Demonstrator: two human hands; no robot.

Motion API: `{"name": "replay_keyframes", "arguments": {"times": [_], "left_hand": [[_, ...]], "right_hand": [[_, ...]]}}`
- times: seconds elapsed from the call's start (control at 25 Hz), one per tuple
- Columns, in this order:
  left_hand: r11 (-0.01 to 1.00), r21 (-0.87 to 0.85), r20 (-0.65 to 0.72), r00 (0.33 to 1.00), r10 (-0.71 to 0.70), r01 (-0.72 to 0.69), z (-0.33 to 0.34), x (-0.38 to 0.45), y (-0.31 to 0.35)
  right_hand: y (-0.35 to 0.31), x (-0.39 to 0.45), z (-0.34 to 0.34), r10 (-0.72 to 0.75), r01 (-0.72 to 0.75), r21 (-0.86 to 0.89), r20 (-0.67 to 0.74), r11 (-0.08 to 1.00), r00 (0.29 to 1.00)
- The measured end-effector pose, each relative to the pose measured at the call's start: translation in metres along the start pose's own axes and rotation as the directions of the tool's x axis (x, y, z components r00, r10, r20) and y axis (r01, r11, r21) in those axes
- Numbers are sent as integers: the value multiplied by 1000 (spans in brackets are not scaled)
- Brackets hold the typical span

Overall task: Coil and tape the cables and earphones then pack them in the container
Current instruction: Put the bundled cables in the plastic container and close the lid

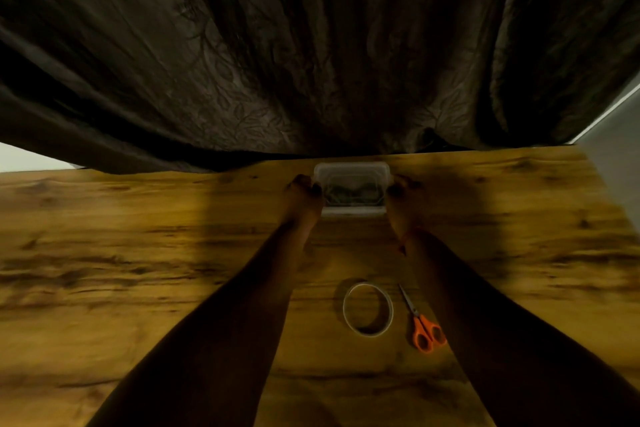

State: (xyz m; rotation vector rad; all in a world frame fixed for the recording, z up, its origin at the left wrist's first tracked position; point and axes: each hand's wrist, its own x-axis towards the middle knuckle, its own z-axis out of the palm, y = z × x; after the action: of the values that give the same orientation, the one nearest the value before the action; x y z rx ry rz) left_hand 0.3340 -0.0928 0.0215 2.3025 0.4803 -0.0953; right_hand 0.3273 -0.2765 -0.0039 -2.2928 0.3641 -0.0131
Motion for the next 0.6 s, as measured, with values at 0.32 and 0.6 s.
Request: {"name": "replay_keyframes", "arguments": {"times": [0.32, 0.6], "left_hand": [[835, -488, 172, 966, -192, 253, -2, -7, -4], [931, -328, 74, 987, -143, 159, 0, -3, 1]], "right_hand": [[-2, -8, -6, -38, 44, 212, -35, 976, 999], [-4, -10, -6, 84, -104, 329, 77, 939, 994]]}}
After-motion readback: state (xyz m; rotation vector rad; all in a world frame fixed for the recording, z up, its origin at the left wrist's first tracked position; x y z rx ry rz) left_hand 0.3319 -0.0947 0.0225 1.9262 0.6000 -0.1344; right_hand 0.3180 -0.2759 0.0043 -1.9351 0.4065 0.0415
